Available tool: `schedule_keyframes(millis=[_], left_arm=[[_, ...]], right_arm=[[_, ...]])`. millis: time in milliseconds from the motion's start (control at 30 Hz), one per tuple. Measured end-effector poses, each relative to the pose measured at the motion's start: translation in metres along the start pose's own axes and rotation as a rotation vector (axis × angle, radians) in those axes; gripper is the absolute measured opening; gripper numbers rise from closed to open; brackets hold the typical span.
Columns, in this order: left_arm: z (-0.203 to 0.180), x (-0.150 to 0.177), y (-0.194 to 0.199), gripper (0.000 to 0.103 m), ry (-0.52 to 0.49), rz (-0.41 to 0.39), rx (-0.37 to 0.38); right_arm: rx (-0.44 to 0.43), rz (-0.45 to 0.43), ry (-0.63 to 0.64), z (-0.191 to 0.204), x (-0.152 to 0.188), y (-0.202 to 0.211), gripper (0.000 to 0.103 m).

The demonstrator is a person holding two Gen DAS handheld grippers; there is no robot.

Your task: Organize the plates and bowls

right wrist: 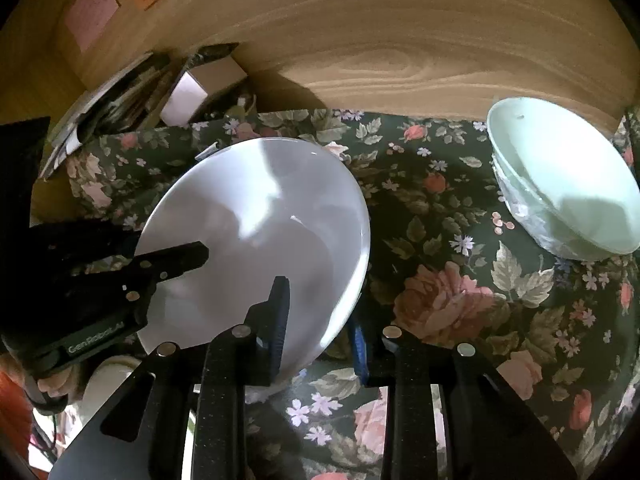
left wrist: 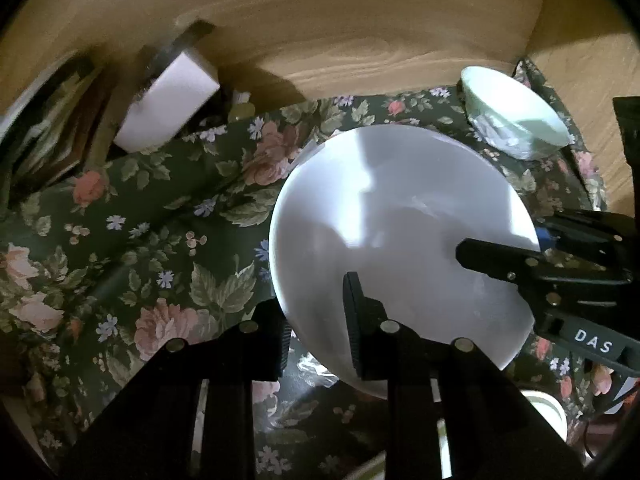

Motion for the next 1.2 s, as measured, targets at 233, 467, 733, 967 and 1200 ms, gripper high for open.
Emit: schedule_keyframes(millis=[233, 467, 733, 967, 1200], left_arm=[[0.003, -0.001, 0.038, 0.024, 0.027, -0.078, 0.003], [0.008, 0.006, 0.076, 0.024, 0.058, -0.146, 0.006], [0.017, 0.026, 0.111, 0.024, 0.099, -0.198, 0.000], [0.021, 0.045, 0.127, 0.024, 0.140, -0.226, -0.008], [0.039, 0.069, 0.149, 0.024, 0.176, -0.281, -0.036]], right_arm=[[0.006, -0.056, 0.039, 0.014, -0.007, 0.024, 0.025], [0.002, -0.113, 0.066, 0.029, -0.012, 0.049, 0.025], [-0.001, -0.144, 0.116, 0.054, -0.006, 0.068, 0.025], [-0.019, -0.152, 0.152, 0.077, 0.002, 0.073, 0.025], [-0.055, -0.155, 0.196, 0.109, 0.010, 0.076, 0.025]])
Point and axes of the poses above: each gripper's, at about its wrist camera, not at the fingertips, and y roughly against the way its jaws point, z to its left, x to its underside, the point moved 9 cm from there along -y, roughly the way its jaws point, and after that the axes turned 3 degrees about x, right-handed, at the moved point
